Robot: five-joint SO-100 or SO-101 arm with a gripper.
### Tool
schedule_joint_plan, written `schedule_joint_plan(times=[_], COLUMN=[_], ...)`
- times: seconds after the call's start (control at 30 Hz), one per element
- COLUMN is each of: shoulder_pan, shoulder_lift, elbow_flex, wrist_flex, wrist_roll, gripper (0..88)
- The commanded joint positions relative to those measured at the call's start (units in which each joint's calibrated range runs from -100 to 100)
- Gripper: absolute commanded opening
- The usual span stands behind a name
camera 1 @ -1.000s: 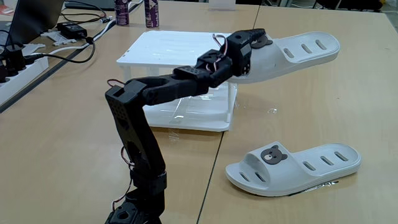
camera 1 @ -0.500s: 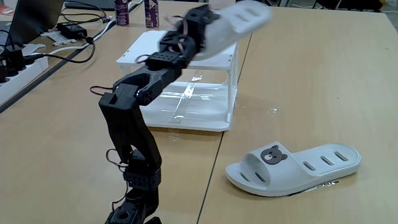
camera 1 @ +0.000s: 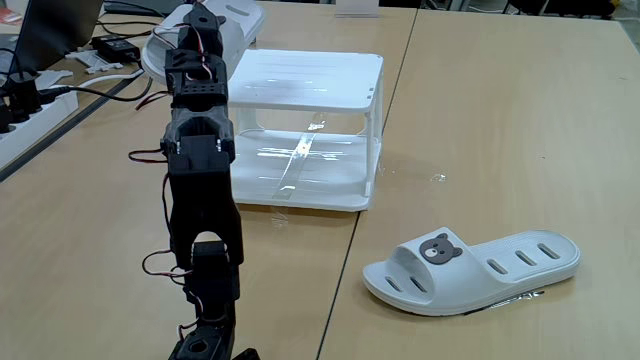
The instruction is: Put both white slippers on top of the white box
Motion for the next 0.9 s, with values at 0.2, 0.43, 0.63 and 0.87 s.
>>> schedule_joint_plan(times=[0.2, 0.43, 0.63, 0.87], shoulder_pan=[0.1, 0.9, 2.1, 4.4], shoulder_lift=[17.8, 34.6, 44.7, 50.5], elbow_flex=[-27.4, -46.3, -59.9, -66.9], wrist_flex=[-0.5, -0.3, -0.2, -0.3], wrist_roll=[0.4, 0.4, 0.4, 0.4], gripper=[0.8, 0.8, 0.8, 0.8])
